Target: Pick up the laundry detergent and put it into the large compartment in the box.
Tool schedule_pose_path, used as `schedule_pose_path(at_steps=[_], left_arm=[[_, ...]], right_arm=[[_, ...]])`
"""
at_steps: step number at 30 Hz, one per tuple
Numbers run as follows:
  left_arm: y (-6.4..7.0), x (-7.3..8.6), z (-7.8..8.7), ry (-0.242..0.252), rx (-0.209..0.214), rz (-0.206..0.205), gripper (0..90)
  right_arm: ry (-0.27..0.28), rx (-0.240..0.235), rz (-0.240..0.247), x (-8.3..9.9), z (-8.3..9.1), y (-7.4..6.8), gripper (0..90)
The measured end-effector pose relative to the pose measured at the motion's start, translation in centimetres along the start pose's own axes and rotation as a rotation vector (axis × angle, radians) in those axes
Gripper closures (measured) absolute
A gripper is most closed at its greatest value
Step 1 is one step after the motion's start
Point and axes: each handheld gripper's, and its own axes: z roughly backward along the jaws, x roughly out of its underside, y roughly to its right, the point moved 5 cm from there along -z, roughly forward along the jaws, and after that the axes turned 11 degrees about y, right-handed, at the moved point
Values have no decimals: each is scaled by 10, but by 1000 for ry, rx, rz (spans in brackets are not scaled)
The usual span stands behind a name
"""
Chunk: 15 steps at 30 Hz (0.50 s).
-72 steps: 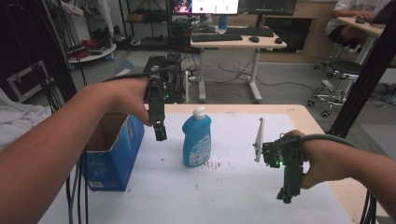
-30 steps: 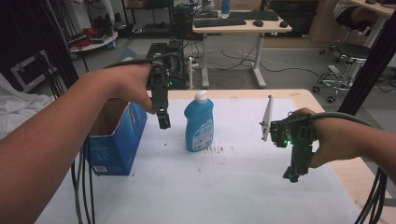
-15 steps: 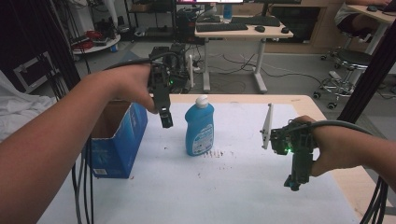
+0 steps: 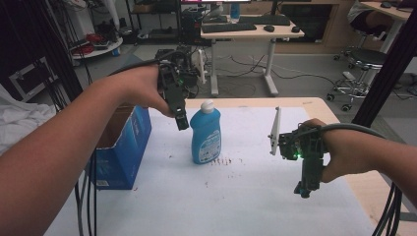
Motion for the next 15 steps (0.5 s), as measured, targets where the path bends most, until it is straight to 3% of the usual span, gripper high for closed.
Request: schedule_pose_path(at_steps=[6, 12, 15], left_arm=[[-1, -6, -7, 9, -9, 27, 17], [0, -15, -15, 20, -3, 14, 17], [-2, -18, -20, 30, 2, 39, 17]], right_arm=[[1, 5, -9, 2, 1, 0, 41], [0, 2, -10, 2, 1, -1, 41], [-2, 0, -9, 3, 1, -1, 41]])
